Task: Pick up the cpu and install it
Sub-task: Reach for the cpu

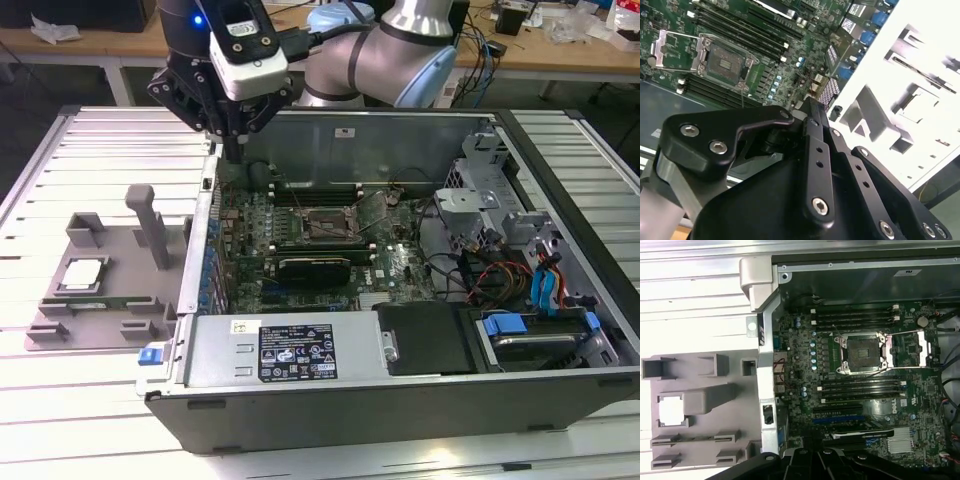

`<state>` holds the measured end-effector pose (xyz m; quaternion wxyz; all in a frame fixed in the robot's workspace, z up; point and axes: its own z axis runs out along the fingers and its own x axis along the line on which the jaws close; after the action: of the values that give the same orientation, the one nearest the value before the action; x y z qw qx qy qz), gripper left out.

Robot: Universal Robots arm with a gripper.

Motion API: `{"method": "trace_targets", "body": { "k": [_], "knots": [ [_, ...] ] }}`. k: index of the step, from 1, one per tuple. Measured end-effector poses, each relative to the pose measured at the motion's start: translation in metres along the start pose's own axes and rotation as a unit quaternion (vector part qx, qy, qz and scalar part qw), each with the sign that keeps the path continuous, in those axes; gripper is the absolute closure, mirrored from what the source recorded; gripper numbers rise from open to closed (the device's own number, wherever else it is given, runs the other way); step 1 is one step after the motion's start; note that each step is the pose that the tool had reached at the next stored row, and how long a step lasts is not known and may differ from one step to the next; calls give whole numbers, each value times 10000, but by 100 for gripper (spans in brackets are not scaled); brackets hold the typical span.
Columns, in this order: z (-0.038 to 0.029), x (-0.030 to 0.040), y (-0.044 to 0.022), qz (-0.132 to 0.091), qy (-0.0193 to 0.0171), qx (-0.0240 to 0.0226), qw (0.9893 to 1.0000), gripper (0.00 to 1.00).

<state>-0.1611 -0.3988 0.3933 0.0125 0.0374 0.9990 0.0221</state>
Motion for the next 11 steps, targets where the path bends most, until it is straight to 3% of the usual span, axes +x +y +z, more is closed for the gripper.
{"method": "trace_targets", "body": {
  "k": [11],
  "knots": [
    [-3, 133, -10, 0, 0, 0, 10000, 89]
  ]
}}
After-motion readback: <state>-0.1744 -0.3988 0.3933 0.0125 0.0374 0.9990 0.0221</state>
